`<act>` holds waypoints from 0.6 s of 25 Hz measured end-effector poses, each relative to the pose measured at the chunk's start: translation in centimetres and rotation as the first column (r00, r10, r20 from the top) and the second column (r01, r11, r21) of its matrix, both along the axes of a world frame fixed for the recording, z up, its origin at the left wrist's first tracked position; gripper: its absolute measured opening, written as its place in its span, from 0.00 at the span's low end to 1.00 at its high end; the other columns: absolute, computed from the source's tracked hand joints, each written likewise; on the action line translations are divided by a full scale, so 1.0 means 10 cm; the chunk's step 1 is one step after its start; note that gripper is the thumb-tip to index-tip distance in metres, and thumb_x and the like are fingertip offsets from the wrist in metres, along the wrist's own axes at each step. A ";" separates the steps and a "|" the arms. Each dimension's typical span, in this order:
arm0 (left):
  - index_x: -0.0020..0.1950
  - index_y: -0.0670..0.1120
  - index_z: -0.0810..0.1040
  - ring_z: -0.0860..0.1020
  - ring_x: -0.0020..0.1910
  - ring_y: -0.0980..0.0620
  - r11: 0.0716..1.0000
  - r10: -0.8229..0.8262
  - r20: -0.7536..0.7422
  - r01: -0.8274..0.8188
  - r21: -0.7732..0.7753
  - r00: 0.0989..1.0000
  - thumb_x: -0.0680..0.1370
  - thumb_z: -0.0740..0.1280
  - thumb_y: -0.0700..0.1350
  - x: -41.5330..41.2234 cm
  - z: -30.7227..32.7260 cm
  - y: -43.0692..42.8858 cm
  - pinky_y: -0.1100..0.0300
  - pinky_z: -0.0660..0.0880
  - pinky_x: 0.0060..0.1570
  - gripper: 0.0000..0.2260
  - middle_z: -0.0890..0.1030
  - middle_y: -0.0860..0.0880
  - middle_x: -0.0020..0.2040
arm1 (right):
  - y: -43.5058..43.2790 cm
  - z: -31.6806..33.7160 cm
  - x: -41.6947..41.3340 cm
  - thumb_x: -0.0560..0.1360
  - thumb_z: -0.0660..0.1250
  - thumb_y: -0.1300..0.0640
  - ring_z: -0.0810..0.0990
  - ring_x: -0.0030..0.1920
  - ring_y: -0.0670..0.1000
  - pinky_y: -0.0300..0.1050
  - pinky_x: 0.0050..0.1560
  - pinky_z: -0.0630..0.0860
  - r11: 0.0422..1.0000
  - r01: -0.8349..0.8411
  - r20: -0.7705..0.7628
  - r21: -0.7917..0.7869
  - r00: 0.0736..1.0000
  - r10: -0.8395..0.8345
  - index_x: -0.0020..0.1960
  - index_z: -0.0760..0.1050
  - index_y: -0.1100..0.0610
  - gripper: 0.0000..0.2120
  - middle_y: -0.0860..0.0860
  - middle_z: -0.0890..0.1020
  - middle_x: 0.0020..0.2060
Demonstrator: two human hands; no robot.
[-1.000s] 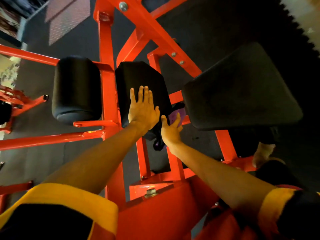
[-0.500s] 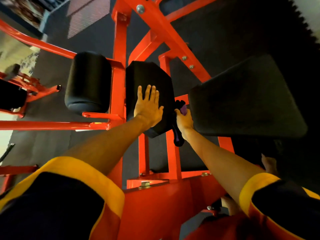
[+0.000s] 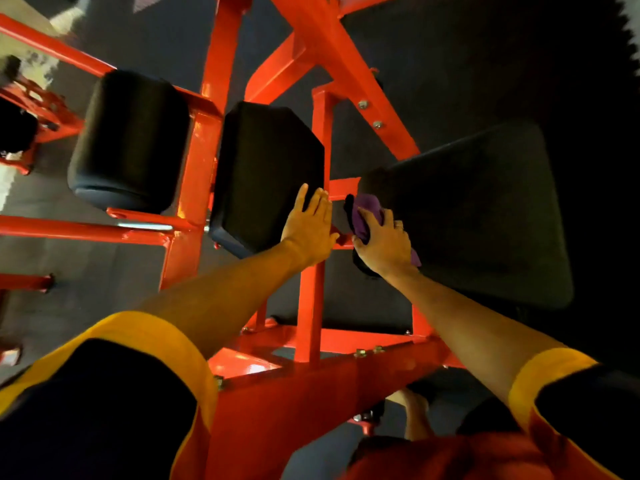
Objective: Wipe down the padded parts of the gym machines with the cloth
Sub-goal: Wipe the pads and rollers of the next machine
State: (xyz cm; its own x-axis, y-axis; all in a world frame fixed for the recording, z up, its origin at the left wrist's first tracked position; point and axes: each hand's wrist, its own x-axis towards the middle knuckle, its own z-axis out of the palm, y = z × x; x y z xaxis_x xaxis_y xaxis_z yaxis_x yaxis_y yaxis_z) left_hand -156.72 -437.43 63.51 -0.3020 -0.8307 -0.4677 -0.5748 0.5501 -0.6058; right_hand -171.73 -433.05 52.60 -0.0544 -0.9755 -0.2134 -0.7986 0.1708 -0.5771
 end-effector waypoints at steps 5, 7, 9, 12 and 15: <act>0.82 0.36 0.44 0.43 0.82 0.37 0.997 -0.016 0.079 0.023 -0.080 0.997 0.85 0.46 0.61 0.07 -0.31 -0.02 0.33 0.39 0.77 0.36 0.46 0.36 0.82 | 0.11 -0.72 -0.41 0.68 0.79 0.46 0.68 0.72 0.72 0.71 0.66 0.70 0.927 -0.374 -0.307 -0.033 0.886 0.346 0.73 0.74 0.47 0.35 0.61 0.66 0.78; 0.81 0.35 0.43 0.43 0.82 0.36 0.994 -0.041 0.095 0.050 -0.092 0.995 0.85 0.46 0.61 0.06 -0.36 -0.02 0.33 0.40 0.77 0.36 0.46 0.36 0.82 | 0.14 -0.88 -0.45 0.68 0.78 0.44 0.61 0.76 0.73 0.75 0.72 0.60 0.877 -0.479 -0.364 -0.038 0.824 0.434 0.76 0.71 0.46 0.38 0.60 0.62 0.80; 0.81 0.36 0.44 0.45 0.81 0.36 0.994 -0.041 0.099 0.050 -0.096 0.994 0.85 0.47 0.60 0.05 -0.38 -0.03 0.33 0.42 0.77 0.35 0.47 0.36 0.82 | 0.03 -0.92 -0.38 0.68 0.78 0.41 0.58 0.77 0.72 0.77 0.73 0.53 0.822 -0.567 -0.391 -0.057 0.770 0.504 0.76 0.71 0.45 0.38 0.59 0.61 0.80; 0.82 0.37 0.46 0.45 0.81 0.35 0.992 -0.047 0.112 0.060 -0.109 0.993 0.85 0.48 0.59 0.04 -0.42 -0.03 0.33 0.43 0.77 0.34 0.48 0.35 0.82 | -0.27 -0.91 -0.24 0.65 0.79 0.40 0.60 0.77 0.71 0.77 0.71 0.57 0.705 -0.709 -0.415 -0.036 0.652 0.634 0.69 0.78 0.45 0.34 0.56 0.66 0.78; 0.82 0.37 0.46 0.45 0.82 0.36 0.992 -0.043 0.117 0.056 -0.111 0.992 0.85 0.48 0.57 0.02 -0.42 -0.03 0.34 0.44 0.77 0.33 0.47 0.36 0.82 | -0.70 -0.89 -0.17 0.69 0.77 0.41 0.59 0.78 0.68 0.74 0.73 0.57 0.696 -0.718 -0.361 -0.003 0.649 0.669 0.67 0.79 0.46 0.28 0.55 0.65 0.79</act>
